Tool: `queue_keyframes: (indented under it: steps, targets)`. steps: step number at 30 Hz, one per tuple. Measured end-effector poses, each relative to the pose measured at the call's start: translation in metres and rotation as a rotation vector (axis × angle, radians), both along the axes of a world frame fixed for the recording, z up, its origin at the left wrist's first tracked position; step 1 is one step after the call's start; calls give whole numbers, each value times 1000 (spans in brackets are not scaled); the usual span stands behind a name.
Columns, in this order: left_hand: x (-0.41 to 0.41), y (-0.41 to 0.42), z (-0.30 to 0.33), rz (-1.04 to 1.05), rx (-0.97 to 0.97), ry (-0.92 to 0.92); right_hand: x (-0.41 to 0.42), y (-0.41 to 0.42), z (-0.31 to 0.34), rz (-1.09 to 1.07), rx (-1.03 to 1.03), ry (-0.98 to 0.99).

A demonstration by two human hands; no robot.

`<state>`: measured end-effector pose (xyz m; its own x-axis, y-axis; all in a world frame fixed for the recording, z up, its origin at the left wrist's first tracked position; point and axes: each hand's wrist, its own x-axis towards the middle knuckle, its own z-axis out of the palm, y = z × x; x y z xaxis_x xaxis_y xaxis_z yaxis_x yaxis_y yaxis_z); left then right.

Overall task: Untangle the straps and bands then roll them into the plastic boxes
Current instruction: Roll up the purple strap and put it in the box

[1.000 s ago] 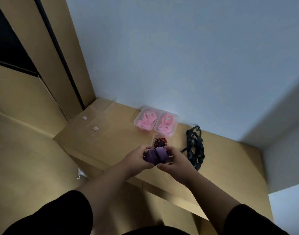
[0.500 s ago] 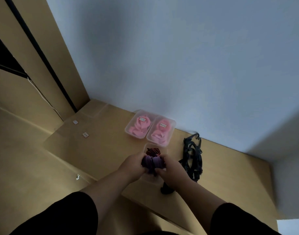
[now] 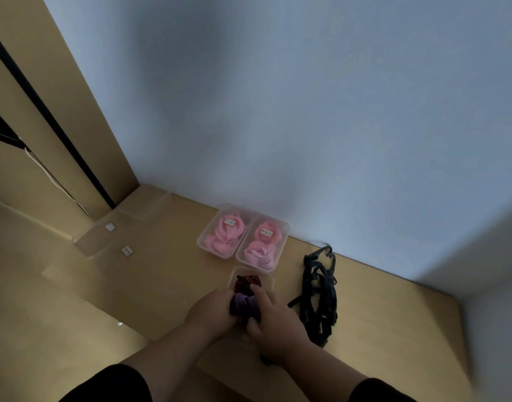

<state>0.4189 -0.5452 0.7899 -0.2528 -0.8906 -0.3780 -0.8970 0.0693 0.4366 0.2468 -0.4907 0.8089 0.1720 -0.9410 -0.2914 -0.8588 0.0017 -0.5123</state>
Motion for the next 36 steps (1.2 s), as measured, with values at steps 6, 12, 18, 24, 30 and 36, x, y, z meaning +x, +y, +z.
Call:
queue_keyframes:
  steps: [6, 12, 18, 24, 30, 36]
  targets:
    - [2, 1, -8, -60, 13, -63, 3, -7, -15, 167, -95, 209]
    - [10, 3, -6, -157, -41, -19, -4, -4, -18, 336, -148, 314]
    - [21, 10, -8, -265, -127, 27, -5, -1, -22, 406, -191, 334]
    - [28, 12, -7, -356, -136, -96, 0, 0, -23, 494, -208, 370]
    - [25, 3, -3, -446, -20, -248, 9, 6, -36, 502, -285, 440]
    - [33, -2, -6, -522, 91, -205, 10, 1, -39, 471, -307, 444]
